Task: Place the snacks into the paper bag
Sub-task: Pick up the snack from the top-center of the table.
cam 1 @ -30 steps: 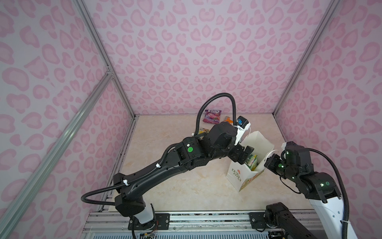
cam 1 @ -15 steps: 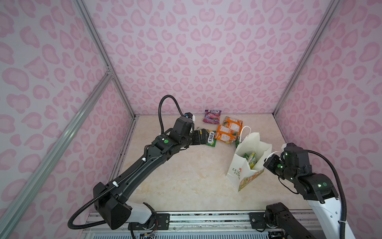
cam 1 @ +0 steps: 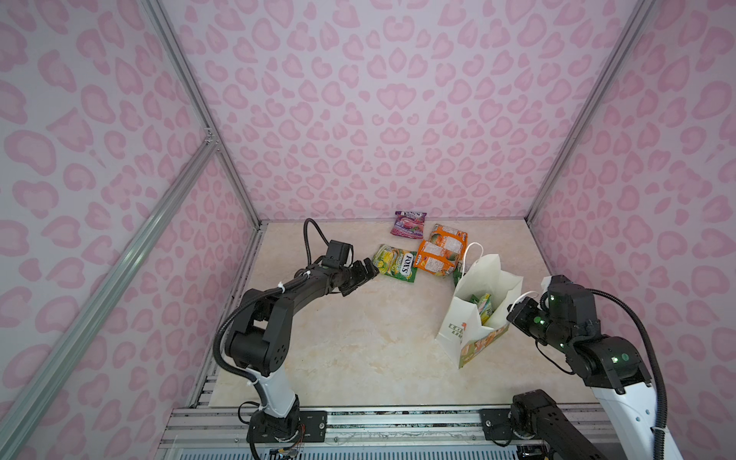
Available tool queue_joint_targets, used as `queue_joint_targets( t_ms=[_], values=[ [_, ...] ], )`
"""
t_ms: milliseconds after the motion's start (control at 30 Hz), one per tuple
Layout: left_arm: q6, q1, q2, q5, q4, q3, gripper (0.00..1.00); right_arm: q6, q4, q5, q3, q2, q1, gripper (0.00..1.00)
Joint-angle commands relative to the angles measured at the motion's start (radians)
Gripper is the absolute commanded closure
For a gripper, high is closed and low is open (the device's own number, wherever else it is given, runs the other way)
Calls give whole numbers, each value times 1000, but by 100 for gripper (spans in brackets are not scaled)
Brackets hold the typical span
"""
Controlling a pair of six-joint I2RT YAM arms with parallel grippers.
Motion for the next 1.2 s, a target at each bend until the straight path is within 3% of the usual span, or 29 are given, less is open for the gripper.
queue_joint_targets(
  t_ms=[0, 700, 1067, 1167],
  values=[
    [-11, 13, 94, 81, 161, 40, 0, -14, 13, -16, -5, -8, 1, 100],
    [-135, -16, 388, 220, 343, 205, 0, -9, 40, -54, -32, -16, 1, 100],
    [-205, -29, 487, 209, 332, 320, 12, -8, 48, -65, -43, -22, 1, 100],
    [-245, -28, 504, 195, 350, 325, 19, -5, 55, -75, -50, -23, 2, 100]
  ],
)
